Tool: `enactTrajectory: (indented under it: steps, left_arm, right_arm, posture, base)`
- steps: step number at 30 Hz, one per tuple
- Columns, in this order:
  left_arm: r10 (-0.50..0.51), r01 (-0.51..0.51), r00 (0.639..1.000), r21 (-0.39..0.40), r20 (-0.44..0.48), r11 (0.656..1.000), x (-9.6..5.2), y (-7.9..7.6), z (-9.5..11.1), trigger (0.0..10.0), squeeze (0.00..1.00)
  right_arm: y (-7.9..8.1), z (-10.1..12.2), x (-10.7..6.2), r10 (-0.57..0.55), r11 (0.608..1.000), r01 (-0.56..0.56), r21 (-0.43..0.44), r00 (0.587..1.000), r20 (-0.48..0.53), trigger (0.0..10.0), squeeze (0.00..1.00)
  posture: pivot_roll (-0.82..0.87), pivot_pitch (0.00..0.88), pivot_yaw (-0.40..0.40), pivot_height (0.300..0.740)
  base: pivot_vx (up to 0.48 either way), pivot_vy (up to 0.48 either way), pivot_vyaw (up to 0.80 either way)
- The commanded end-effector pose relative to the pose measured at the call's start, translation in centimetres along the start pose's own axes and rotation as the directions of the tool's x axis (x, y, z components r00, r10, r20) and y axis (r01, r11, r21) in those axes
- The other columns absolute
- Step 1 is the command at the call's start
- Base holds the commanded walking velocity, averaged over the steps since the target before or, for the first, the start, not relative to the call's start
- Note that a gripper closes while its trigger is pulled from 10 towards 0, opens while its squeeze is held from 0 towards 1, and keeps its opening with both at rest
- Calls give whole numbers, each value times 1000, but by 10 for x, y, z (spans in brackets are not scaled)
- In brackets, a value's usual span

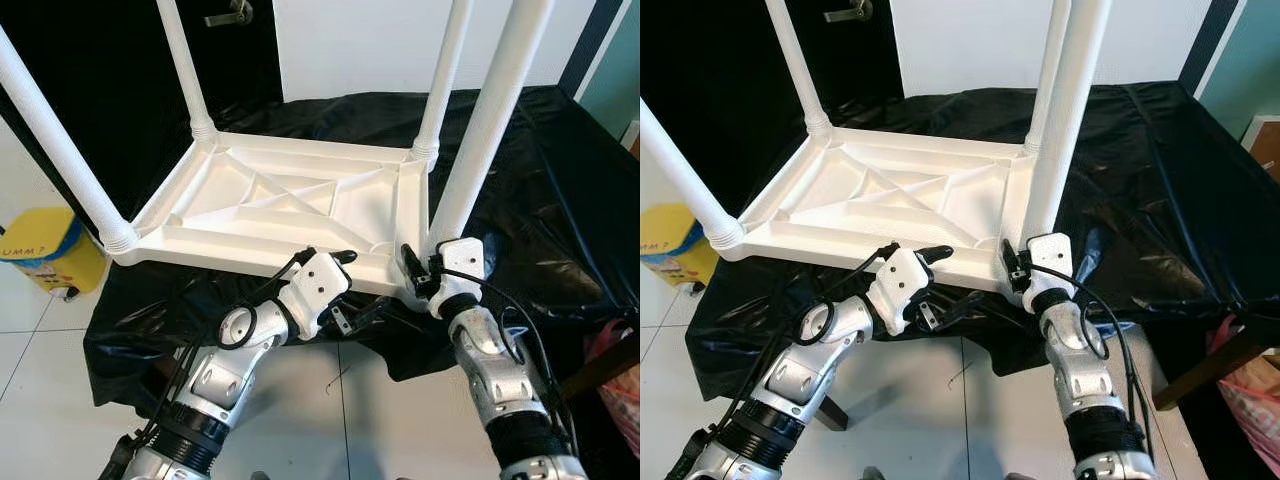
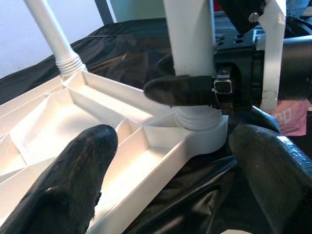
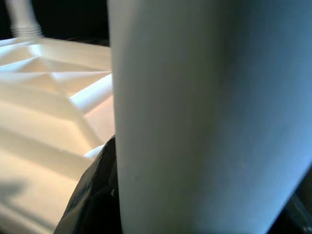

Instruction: Building children table

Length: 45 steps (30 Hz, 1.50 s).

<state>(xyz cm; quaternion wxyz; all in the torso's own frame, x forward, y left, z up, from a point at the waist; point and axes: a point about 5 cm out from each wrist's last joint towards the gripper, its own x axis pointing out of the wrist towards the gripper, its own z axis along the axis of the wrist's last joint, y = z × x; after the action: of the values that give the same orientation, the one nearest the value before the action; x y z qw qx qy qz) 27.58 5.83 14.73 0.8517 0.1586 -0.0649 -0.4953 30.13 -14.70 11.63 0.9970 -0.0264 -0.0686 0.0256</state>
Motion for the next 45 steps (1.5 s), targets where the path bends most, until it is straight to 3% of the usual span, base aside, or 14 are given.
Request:
enactTrajectory:
  steps: [1, 9, 20, 21, 26, 30, 38, 39, 40, 42, 43, 44, 45]
  left_arm:
    - [-3, 3, 1000, 3, -14, 1000, -1, 0, -3, 10000, 0]
    - [-3, 3, 1000, 5, -14, 1000, -1, -1, -3, 10000, 0]
    - [-19, 19, 1000, 9, -10, 1000, 1, -1, -2, 10000, 0]
    - [-21, 21, 1000, 9, -9, 1000, 1, -1, -1, 10000, 0]
    - [-22, 22, 1000, 9, -8, 1000, 1, -2, -1, 10000, 0]
    - [-18, 18, 1000, 8, -10, 1000, 1, -2, -2, 10000, 0]
    - [-17, 17, 1000, 2, -7, 1000, 1, -2, -2, 10000, 0]
    - [-22, 22, 1000, -2, -3, 1000, 2, -2, 0, 10000, 0]
    - [-31, 31, 1000, -4, -3, 1000, 2, -3, 0, 10000, 0]
    - [-31, 31, 1000, -4, -3, 1000, 2, -3, 0, 10000, 0]
    - [-39, 39, 999, -4, -8, 999, 2, -5, -2, 10000, 0]
    - [-39, 39, 999, -4, -8, 999, 2, -5, -2, 10000, 0]
    - [-47, 47, 999, -9, -5, 999, 4, -5, -2, 10000, 0]
  right_arm:
    - [-6, -16, -9, -84, 996, 84, -8, 993, -84, 10000, 0]
    - [10, -17, -13, -141, 990, 144, 16, 985, -98, 10000, 0]
    - [12, -11, -16, -149, 989, 150, 3, 986, -75, 10000, 0]
    - [12, -9, -15, -140, 990, 141, 1, 988, -63, 10000, 1000]
    - [10, -7, -16, -119, 993, 119, 4, 992, -51, 10000, 1000]
    - [1, -3, -18, -10, 1000, 10, 9, 1000, -21, 10000, 1000]
    - [-6, 0, -19, 79, 997, -79, -2, 997, 0, 10000, 1000]
    - [-9, 4, -18, 144, 990, -144, -8, 989, 13, 10000, 0]
    - [-13, 8, -16, 209, 978, -208, -18, 978, 19, 10000, 0]
    - [-13, 8, -16, 209, 978, -208, -18, 978, 19, 10000, 0]
    - [-16, 9, -14, 278, 960, -278, -29, 960, 16, 10000, 0]
    - [-16, 9, -14, 278, 960, -278, -29, 960, 16, 10000, 0]
    - [-18, 9, -11, 349, 936, -348, -55, 937, 0, 10000, 0]
  posture:
    - [-8, 18, 4, 740]
    - [-9, 12, 7, 740]
    - [-21, 9, 19, 740]
    - [-22, 9, 19, 740]
    - [-22, 10, 18, 740]
    - [-26, 19, 13, 740]
    - [-36, 37, 22, 740]
    - [-44, 53, 26, 740]
    - [-46, 54, 32, 740]
    - [-46, 54, 32, 740]
    - [-56, 45, 40, 740]
    - [-56, 45, 40, 740]
    - [-64, 48, 48, 740]
  base:
    - [0, 0, 0]
    - [0, 0, 0]
    - [0, 0, 0]
    - [0, 0, 0]
    - [0, 0, 0]
    - [0, 0, 0]
    - [0, 0, 0]
    - [0, 0, 0]
    - [0, 0, 0]
    - [0, 0, 0]
    - [0, 0, 0]
    - [0, 0, 0]
    - [0, 0, 0]
